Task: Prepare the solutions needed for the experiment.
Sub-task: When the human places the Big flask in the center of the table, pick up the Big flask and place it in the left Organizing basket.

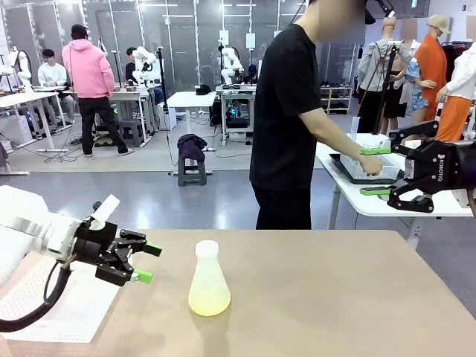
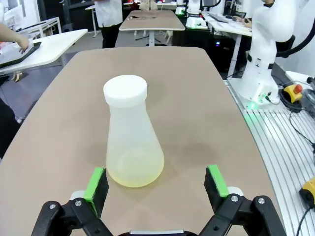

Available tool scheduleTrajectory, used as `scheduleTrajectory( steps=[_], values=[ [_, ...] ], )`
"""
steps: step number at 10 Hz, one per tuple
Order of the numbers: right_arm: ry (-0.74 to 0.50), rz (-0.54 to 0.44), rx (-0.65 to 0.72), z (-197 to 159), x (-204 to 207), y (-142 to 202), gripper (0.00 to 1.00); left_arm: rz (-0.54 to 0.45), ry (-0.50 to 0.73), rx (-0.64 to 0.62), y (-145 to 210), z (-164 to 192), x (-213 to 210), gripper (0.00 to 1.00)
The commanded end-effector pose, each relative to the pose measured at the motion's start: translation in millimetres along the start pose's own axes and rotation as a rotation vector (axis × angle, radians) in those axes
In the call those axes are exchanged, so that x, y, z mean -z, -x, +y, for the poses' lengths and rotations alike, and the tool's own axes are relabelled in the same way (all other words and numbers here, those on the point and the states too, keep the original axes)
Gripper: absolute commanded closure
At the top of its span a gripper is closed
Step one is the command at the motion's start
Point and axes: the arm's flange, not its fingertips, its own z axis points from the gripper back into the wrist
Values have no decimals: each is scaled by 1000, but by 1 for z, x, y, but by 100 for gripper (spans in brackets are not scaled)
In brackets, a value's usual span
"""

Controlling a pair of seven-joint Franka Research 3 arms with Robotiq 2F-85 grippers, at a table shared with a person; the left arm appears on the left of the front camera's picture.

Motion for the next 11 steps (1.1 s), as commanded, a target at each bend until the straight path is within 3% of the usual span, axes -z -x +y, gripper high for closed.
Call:
scheduleTrajectory(
  steps=[1, 7, 11],
  values=[
    [-7, 1, -7, 2, 0, 1, 37, -56, 30, -11, 2, 19, 12, 0],
    [-7, 1, -7, 2, 0, 1, 37, -113, 78, -9, 4, 38, 57, 0],
    [-7, 1, -7, 2, 0, 1, 37, -98, 104, -8, -2, 49, 85, 0]
  ],
)
